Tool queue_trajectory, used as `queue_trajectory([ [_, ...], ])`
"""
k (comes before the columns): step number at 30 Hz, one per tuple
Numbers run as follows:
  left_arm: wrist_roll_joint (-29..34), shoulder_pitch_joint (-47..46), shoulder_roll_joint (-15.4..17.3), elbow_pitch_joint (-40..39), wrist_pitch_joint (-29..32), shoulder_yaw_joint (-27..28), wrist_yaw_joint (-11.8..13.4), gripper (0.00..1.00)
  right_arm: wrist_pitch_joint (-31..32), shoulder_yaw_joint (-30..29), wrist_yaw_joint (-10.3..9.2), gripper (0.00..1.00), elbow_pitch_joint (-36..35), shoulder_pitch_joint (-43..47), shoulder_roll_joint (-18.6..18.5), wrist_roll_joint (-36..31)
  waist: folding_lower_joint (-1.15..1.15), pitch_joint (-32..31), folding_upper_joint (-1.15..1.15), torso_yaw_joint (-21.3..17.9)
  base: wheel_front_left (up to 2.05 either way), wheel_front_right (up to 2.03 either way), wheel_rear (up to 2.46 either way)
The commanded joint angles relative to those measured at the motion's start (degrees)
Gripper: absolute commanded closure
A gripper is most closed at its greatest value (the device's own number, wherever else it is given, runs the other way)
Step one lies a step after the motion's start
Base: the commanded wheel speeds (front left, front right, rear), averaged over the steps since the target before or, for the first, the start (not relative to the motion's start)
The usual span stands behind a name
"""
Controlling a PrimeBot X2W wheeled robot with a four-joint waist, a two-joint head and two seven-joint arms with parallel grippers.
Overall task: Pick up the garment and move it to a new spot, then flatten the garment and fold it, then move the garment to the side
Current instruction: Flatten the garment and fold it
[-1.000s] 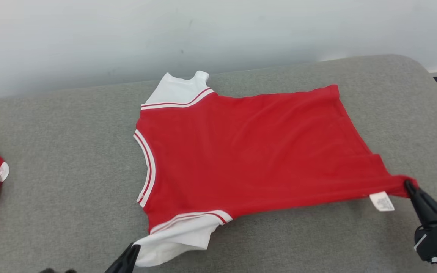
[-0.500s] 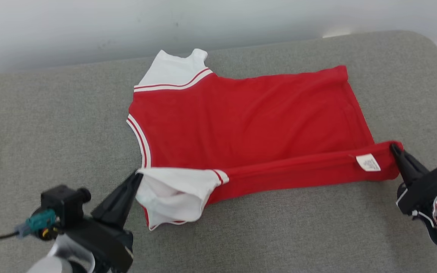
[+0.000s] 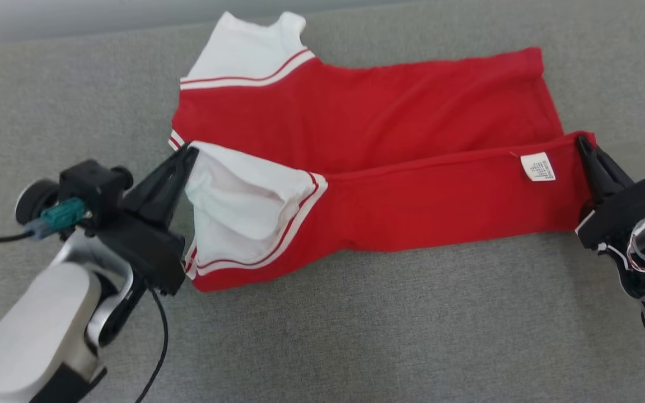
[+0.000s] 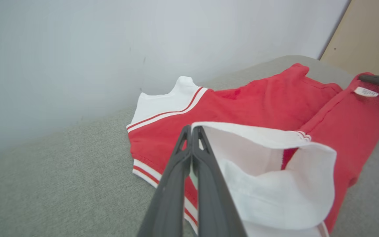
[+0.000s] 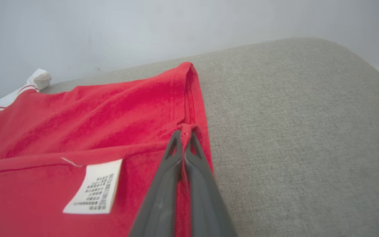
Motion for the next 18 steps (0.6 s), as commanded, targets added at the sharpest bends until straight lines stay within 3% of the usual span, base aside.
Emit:
queue_trajectory([
  [1, 1.06, -0.96, -0.14, 1.12, -0.4, -0.58, -0.56, 1.0, -0.48, 0.51, -0.03, 1.0, 0.37, -0.82, 0.43, 0.39, -0.02, 2.31, -0.01, 0.05, 0.0, 0.0, 0.0],
  [9, 2.36, -6.4, -2.91, 12.35, -5.4, -2.09, -3.93, 1.0, -1.55, 3.88, -0.03, 1.0, 3.09, -4.29, 2.14, 1.98, -0.02, 3.8, -0.01, -0.72, 0.0, 0.0, 0.0],
  [10, 2.67, -6.74, -2.99, 13.31, -6.58, -2.17, -4.15, 1.0, -1.63, 3.97, -0.03, 0.77, 3.4, -4.52, 2.23, 1.98, -0.02, 3.64, -0.01, -0.82, 0.0, 0.0, 0.0],
  [11, 2.67, -6.85, -3.09, 14.38, -7.74, -2.02, -4.25, 1.0, -1.78, 3.96, -0.03, 0.62, 3.66, -4.66, 2.46, 1.96, -0.02, 3.37, -0.01, -0.97, 0.0, 0.0, 0.0],
  [12, 2.52, -6.79, -3.17, 15.3, -8.85, -1.87, -4.55, 0.79, -1.85, 3.89, -0.03, 0.51, 3.88, -4.61, 2.65, 2.06, -0.02, 3.08, -0.01, -1.08, 0.0, 0.0, 0.0],
  [13, 2.47, -6.53, -3.13, 15.96, -9.91, -1.74, -4.67, 0.27, -1.85, 3.74, -0.03, 0.0, 3.88, -4.6, 2.73, 1.88, -0.02, 2.73, -0.01, -1.2, 0.0, 0.0, 0.0],
  [14, 2.2, -6.02, -3.13, 16.62, -10.84, -1.38, -4.53, 0.0, -1.89, 3.16, -0.03, 0.0, 3.46, -4.67, 2.72, 1.26, -0.02, 2.31, -0.01, -1.33, 0.0, 0.0, 0.0],
  [18, 0.46, -2.55, -1.76, 15.28, -13.44, 1.5, -2.77, 0.0, -1.89, -2.18, -0.03, 0.0, -0.24, -2.61, 2.0, -2.02, -0.02, 0.71, -0.01, -1.72, 0.0, 0.0, 0.0],
])
